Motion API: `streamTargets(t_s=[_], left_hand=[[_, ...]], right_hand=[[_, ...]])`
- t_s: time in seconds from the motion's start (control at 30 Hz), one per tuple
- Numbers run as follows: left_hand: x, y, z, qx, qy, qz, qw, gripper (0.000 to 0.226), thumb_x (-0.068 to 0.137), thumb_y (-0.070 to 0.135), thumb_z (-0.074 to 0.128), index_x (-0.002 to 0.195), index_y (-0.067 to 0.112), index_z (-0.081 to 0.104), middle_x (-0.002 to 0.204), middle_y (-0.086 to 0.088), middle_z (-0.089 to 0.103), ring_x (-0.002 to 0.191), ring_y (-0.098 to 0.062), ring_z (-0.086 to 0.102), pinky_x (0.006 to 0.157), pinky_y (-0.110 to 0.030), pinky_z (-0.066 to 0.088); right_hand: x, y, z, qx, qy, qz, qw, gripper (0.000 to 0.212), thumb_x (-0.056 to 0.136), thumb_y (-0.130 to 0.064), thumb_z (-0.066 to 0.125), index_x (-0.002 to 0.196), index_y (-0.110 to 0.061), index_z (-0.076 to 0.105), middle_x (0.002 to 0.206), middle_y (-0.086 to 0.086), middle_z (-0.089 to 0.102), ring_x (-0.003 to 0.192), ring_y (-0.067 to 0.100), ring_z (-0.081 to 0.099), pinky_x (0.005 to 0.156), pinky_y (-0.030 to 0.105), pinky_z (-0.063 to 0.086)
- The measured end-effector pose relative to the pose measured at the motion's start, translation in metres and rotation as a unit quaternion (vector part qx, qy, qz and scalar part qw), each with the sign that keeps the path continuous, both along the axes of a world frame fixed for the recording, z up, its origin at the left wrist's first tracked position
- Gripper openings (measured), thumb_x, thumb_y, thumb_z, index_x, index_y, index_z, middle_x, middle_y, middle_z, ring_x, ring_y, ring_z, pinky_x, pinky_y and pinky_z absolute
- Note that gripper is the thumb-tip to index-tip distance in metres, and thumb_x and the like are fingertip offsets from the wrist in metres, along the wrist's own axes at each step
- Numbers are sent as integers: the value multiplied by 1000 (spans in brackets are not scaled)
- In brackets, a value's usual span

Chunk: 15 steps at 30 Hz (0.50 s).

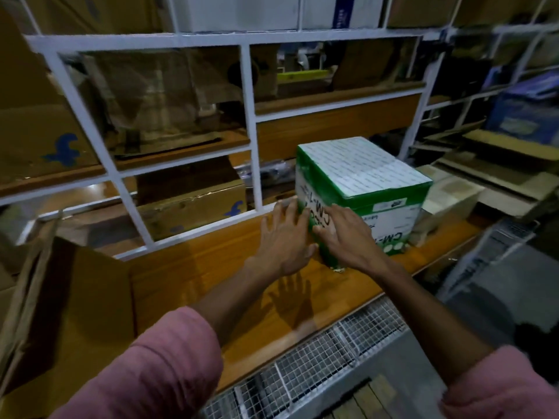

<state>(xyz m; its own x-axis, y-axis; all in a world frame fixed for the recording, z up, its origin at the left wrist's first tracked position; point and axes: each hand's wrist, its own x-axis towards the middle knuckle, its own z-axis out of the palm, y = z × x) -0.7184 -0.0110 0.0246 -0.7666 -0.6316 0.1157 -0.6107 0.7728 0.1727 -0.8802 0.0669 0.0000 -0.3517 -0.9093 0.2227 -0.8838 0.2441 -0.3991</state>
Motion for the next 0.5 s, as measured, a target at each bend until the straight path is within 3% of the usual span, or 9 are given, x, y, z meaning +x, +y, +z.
streamTargets(t_s=[0.13,0.33,0.5], left_hand=[[-40,-22,-6,8,10,-24,1000,80,101,53,49,163,22,9,171,-5,-8,156,-35,-11,121,-64,4],[-86,-29,-28,23,-2,-58,998,79,102,52,46,163,21,7,171,-9,-5,156,-37,-8,122,-66,7],[-112,-38,-34,46,-21,-60,997,83,100,56,48,163,21,6,171,-8,-8,155,-36,-11,122,-65,3]], right_hand=[[-26,-7,5,18,0,-13,1000,75,98,-66,32,158,-22,29,167,8,26,154,29,20,122,57,21],[-78,-18,5,12,6,-62,998,93,86,-80,18,156,-19,34,162,11,35,149,31,31,118,60,28],[-111,-34,7,4,-4,-56,998,79,96,-70,29,155,-18,36,160,11,38,148,31,32,118,58,27]])
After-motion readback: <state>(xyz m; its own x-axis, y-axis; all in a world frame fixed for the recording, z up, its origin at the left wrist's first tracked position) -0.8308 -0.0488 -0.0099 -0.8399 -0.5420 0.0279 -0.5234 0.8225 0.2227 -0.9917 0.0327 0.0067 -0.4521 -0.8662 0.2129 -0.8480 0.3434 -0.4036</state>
